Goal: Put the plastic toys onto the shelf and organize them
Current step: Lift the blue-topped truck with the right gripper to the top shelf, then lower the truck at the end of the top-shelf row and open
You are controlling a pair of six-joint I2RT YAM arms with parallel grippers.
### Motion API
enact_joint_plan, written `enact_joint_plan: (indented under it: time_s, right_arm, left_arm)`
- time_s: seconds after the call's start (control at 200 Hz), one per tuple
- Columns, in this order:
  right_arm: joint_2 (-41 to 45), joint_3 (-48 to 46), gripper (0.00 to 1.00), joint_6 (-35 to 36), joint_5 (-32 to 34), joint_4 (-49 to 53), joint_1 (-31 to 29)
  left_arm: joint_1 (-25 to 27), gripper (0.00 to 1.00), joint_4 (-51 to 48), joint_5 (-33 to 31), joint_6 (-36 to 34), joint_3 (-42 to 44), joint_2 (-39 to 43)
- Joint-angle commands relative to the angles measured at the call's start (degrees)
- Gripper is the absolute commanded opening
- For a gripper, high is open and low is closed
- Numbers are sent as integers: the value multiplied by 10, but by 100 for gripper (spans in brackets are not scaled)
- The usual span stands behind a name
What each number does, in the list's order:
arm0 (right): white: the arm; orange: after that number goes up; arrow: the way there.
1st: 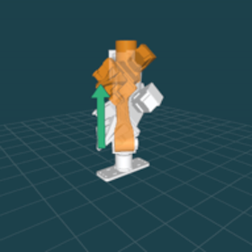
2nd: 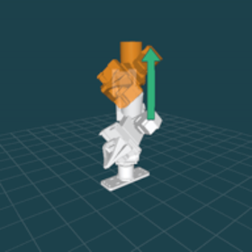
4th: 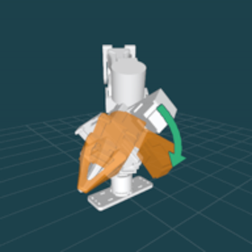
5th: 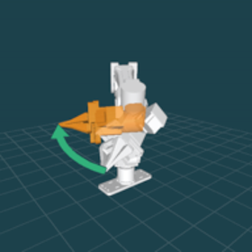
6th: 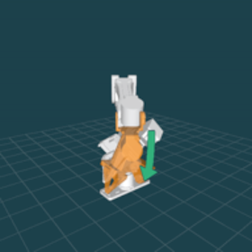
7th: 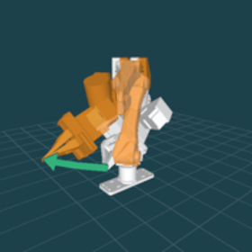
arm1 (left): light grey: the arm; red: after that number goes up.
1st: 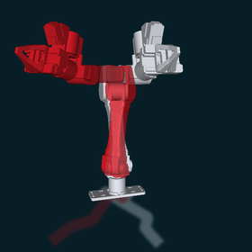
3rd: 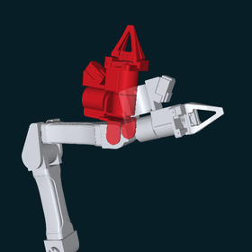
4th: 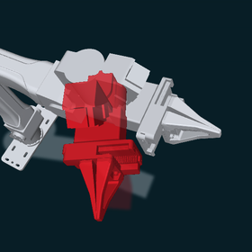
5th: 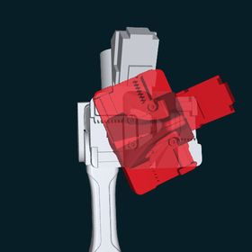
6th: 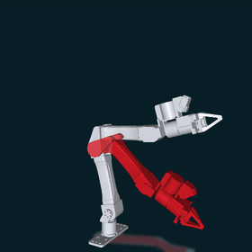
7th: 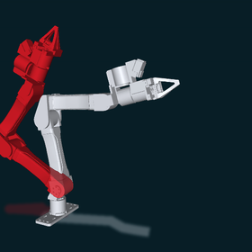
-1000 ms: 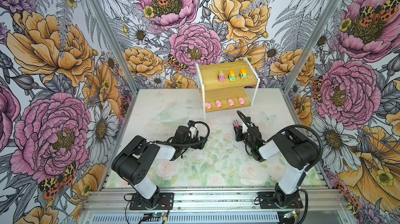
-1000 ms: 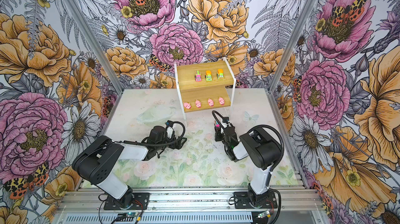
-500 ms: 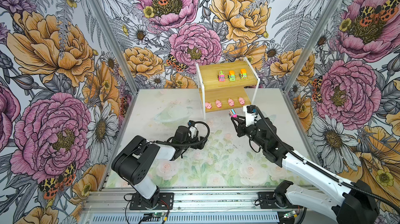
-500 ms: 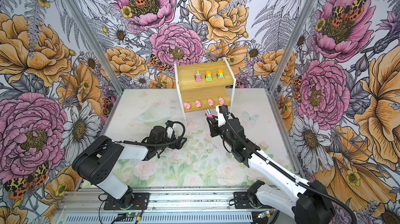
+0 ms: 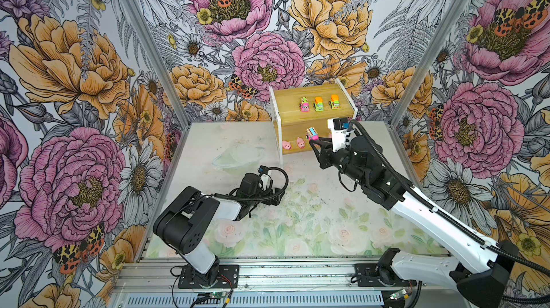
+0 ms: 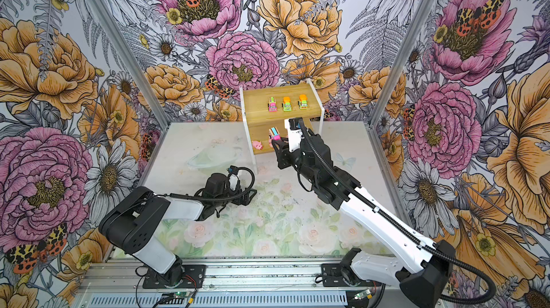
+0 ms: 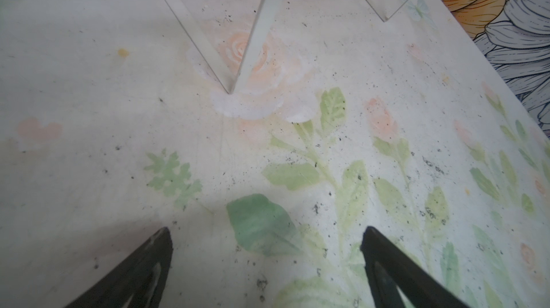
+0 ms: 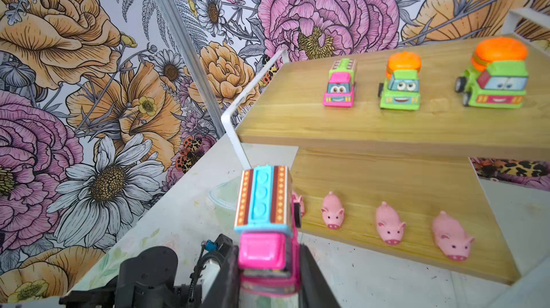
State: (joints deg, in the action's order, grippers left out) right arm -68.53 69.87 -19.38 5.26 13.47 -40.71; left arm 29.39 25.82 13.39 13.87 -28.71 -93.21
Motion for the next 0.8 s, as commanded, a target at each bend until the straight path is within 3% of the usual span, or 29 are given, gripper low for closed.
enact_joint_plan:
  time_s: [0.0, 0.34, 0.796]
  right_arm:
    - [-48, 73, 17, 22, 15, 20, -6]
    - [-196, 248, 17, 64, 60, 52, -3]
    - [-282, 352, 15, -14, 70, 84, 27]
  left_arm:
    - [-2, 99, -3, 9, -10, 9, 16]
    - [-2, 99, -1, 11, -8, 16, 27]
    - [-1, 99, 8, 5, -8, 24, 40]
